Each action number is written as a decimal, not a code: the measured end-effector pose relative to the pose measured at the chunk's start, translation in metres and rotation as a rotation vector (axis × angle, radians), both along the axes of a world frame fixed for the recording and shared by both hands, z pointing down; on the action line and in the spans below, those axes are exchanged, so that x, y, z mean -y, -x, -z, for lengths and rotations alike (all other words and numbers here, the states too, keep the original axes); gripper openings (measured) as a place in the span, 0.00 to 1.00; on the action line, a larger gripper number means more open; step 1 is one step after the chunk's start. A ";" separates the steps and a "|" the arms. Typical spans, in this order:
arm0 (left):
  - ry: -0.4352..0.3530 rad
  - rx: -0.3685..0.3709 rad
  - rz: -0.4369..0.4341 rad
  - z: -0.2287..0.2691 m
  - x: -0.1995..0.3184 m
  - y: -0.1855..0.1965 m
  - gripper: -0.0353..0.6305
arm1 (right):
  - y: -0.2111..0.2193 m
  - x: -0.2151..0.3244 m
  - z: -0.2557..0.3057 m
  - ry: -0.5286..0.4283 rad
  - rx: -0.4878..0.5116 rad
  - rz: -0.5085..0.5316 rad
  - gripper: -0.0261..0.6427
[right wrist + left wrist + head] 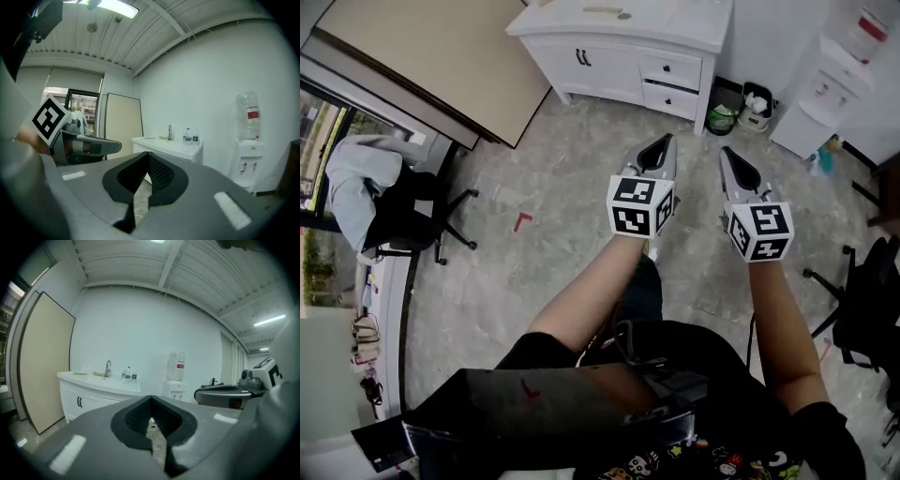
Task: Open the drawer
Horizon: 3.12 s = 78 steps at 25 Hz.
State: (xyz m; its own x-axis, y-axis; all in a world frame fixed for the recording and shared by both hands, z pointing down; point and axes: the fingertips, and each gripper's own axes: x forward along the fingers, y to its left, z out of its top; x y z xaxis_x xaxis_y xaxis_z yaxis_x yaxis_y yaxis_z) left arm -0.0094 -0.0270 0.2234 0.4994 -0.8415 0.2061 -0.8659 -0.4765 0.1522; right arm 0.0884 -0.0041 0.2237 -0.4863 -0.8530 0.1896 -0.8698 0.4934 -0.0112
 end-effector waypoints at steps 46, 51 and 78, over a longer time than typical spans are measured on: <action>-0.035 0.139 0.099 -0.488 0.628 0.002 0.26 | -0.009 0.537 -0.446 -0.113 0.028 -0.124 0.07; -0.039 0.113 0.107 -0.487 0.626 0.002 0.26 | -0.013 0.536 -0.450 -0.110 0.030 -0.120 0.07; -0.020 0.080 0.082 -0.484 0.492 0.036 0.25 | 0.050 0.440 -0.416 -0.177 0.056 -0.029 0.07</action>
State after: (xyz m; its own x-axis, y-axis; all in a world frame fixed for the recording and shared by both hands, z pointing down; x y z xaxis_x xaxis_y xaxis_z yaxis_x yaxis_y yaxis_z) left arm -0.0451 -0.5187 0.7071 0.4109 -0.8834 0.2252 -0.9113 -0.4055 0.0721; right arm 0.0388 -0.4446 0.6397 -0.4667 -0.8844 0.0082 -0.8840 0.4667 0.0249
